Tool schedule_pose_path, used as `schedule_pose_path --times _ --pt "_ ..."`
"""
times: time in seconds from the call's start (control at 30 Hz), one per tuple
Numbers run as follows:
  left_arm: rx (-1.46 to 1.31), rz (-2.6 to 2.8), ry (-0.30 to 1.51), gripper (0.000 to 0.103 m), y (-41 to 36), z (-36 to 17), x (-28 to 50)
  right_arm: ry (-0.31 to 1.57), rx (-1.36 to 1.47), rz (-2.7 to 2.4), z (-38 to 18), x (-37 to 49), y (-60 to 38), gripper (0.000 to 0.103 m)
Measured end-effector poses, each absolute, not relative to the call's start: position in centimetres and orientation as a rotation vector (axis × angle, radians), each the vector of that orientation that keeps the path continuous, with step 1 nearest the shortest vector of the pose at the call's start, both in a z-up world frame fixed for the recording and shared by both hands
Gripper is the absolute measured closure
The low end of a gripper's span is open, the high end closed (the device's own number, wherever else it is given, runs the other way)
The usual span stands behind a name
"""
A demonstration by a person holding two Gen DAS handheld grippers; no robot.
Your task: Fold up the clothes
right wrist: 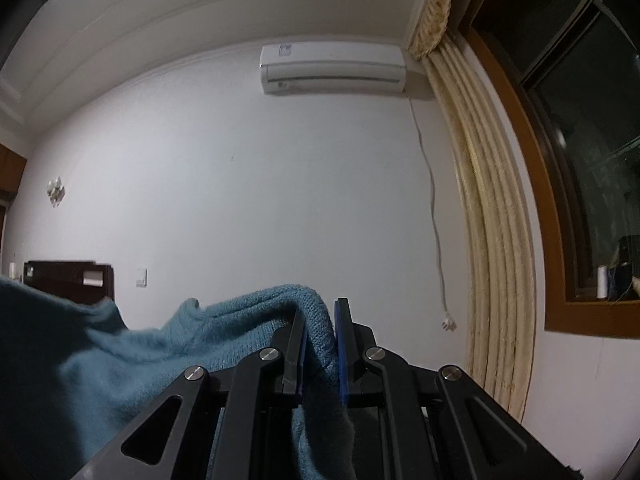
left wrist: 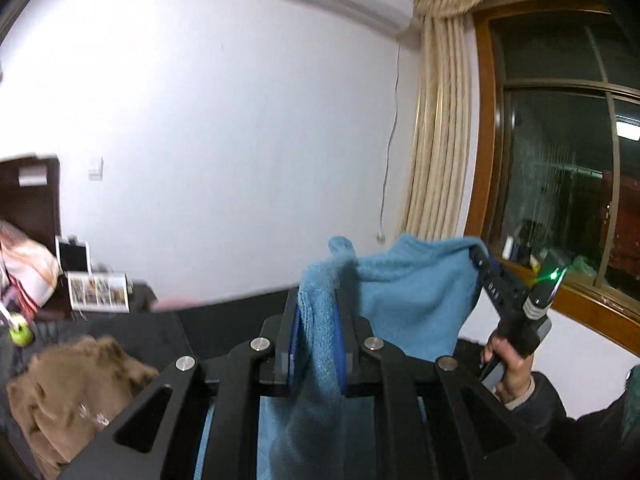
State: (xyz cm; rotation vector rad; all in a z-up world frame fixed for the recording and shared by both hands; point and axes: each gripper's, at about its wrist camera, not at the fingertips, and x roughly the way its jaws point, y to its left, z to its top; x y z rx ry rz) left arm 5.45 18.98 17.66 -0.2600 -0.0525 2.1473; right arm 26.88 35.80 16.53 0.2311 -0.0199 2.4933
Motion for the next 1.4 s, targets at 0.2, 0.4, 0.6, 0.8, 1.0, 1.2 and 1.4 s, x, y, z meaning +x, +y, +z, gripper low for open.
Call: schedule_pose_path --times 0.2,0.4,0.6,0.8,1.0,1.2,1.4 --pt "-0.124 2.174 -0.126 0.088 17.9 19.1 7.5 -0.094 0.369 2.445 20.2 29.0 34.9 0.091" --pt "0.127 2.197 -0.247 0.101 13.8 23.0 11.0 -0.134 0.513 2.389 24.1 31.6 33.9 0.091" --pt "0.088 2.156 -0.103 0.101 16.1 22.3 12.0 -0.268 0.593 2.357 25.6 32.9 30.9 0.091" --pt "-0.178 2.028 0.092 0.008 23.0 15.4 9.8 -0.263 0.573 2.346 25.1 33.1 31.6 0.091" --pt "-0.348 1.883 0.154 0.001 29.5 8.9 6.3 -0.251 0.582 2.313 25.3 35.4 33.1 0.091" --pt "-0.555 1.723 0.163 0.001 36.3 2.2 1.5 -0.304 0.563 2.304 24.8 36.0 33.6 0.091" --pt "-0.671 1.494 0.078 0.001 41.8 0.7 -1.2 -0.302 0.521 2.321 24.3 35.8 34.9 0.091"
